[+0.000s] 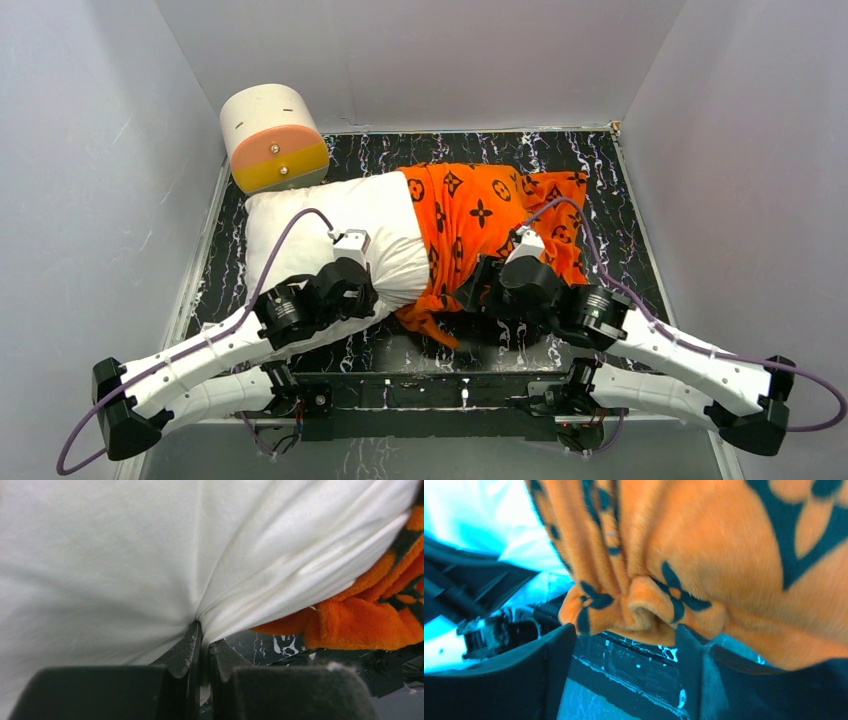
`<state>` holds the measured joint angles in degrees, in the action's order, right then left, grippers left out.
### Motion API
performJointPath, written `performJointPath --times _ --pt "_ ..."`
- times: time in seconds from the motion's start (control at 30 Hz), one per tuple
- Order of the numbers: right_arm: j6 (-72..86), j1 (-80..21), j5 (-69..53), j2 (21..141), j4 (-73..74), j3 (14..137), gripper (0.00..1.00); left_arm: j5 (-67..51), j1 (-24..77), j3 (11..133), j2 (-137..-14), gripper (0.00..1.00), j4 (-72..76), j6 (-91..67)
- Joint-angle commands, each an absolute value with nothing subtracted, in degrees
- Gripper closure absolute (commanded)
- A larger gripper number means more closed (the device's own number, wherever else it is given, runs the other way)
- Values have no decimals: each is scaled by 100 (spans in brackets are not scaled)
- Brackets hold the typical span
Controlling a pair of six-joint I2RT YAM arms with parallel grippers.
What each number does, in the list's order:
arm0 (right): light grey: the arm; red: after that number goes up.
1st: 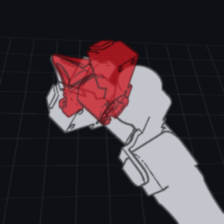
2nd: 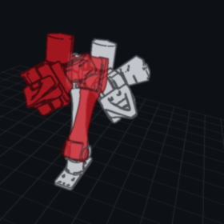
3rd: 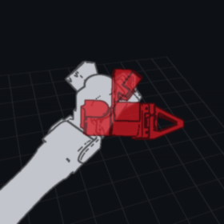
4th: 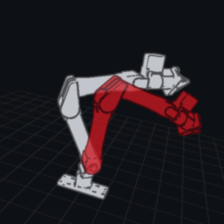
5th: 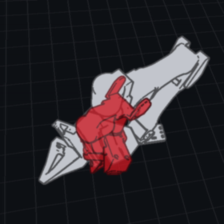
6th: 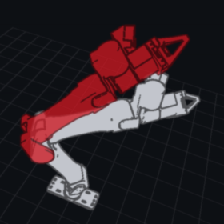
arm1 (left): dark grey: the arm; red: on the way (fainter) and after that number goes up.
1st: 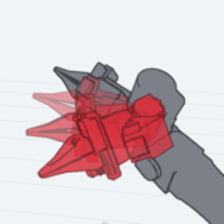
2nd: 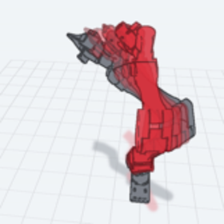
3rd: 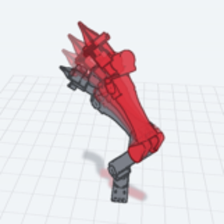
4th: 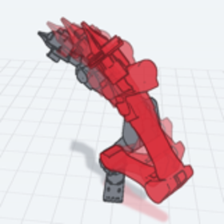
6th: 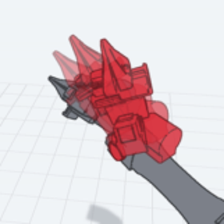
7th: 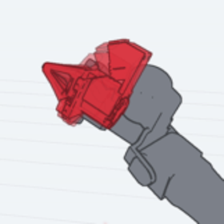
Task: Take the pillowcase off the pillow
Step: Remove the pillow from the pillowcase.
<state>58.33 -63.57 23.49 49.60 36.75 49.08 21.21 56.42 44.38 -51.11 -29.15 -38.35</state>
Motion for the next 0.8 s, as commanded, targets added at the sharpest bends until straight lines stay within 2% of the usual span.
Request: performJointPath --times 0.0,0.03,0.1,0.33,0.5,0.53,0.63,0.7,0.73,0.77 --pt "5480 -6297 1683 4377 2793 4447 9 2271 5528 4654 -5132 100 -3491 -3728" --pt "5501 -6300 1599 4337 2687 4312 4 2260 5529 4681 -5185 100 -3473 -3733" --pt "5548 -6302 1403 4319 2328 4013 2 2247 5530 4739 -5260 100 -3495 -3786" --pt "6033 -6306 1183 4944 825 3562 1 1922 5529 4709 -5192 100 -3374 -3742" --pt "6832 -6319 1543 5292 -1176 2865 4 1939 5529 4753 -5108 100 -3593 -3762" --pt "6936 -6314 1708 5322 -1435 2729 12 1908 5531 4726 -5065 100 -3595 -3783" --pt "6984 -6315 2260 5337 -1420 2687 44 1909 5528 4741 -4992 100 -3628 -3823" --pt "6716 -6319 2788 5216 -427 3078 84 2153 5532 4833 -4936 100 -3812 -3839" --pt "6631 -6317 3202 5157 165 3280 91 2341 5529 4894 -4901 100 -3938 -3879" --pt "6555 -6311 3517 5092 772 3543 94 2565 5529 4922 -4843 100 -4072 -3939"
